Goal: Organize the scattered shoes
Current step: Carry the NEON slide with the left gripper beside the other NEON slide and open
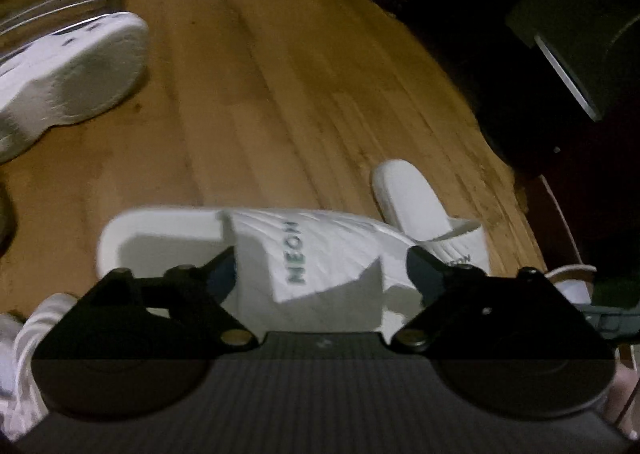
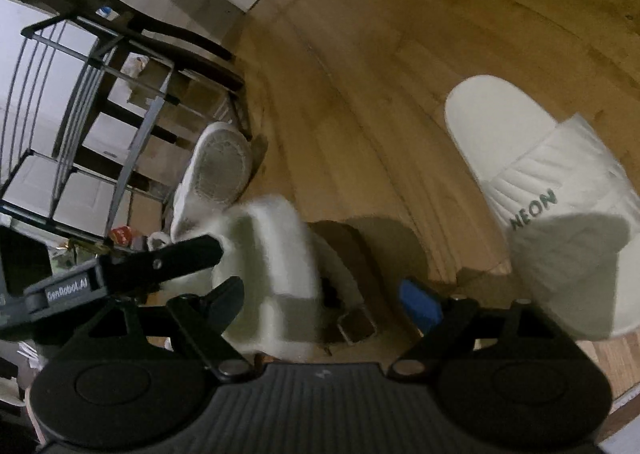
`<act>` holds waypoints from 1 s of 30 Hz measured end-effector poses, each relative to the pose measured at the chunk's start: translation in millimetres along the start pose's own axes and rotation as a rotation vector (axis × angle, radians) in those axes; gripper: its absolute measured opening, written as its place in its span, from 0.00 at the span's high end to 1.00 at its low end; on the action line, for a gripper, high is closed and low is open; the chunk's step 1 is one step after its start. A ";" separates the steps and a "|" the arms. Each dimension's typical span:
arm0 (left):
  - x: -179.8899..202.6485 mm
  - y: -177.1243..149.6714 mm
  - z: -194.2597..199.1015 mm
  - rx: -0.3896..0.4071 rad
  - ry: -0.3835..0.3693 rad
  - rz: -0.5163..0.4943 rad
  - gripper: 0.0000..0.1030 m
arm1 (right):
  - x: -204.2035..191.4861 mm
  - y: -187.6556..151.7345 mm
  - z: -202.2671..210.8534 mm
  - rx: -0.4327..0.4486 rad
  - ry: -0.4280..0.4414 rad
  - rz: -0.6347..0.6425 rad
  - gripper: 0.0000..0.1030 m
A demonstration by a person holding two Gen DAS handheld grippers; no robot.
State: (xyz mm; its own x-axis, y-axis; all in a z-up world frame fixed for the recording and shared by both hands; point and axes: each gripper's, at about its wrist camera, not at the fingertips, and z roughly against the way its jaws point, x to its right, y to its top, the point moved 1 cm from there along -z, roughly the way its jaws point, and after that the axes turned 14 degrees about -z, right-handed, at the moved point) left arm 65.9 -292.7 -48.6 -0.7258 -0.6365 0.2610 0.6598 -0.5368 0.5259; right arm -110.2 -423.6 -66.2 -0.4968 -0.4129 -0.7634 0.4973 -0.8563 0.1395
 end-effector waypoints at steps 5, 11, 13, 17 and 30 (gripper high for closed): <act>9.9 8.5 5.4 0.030 -0.039 0.002 0.06 | -15.4 -2.5 12.0 0.039 0.013 0.069 0.19; 51.4 31.7 13.0 0.094 -0.182 -0.064 0.06 | -20.3 -3.2 15.0 0.027 0.018 0.126 0.37; 61.5 33.4 10.0 0.070 -0.171 -0.085 0.06 | -18.9 -3.7 13.0 0.027 0.001 0.129 0.37; 54.9 25.2 19.2 0.090 -0.033 -0.076 0.06 | -11.5 -0.3 7.2 -0.019 0.090 0.052 0.34; -35.2 -34.3 50.7 0.106 0.063 0.204 0.06 | -62.4 -2.0 -18.7 -0.064 -0.003 0.289 0.60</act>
State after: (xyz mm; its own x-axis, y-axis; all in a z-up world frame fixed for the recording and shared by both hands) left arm 58.9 -223.8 -34.8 -0.5639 -0.7607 0.3215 0.7651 -0.3346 0.5502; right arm -66.9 -390.3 -30.6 -0.3302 -0.6374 -0.6962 0.6621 -0.6821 0.3104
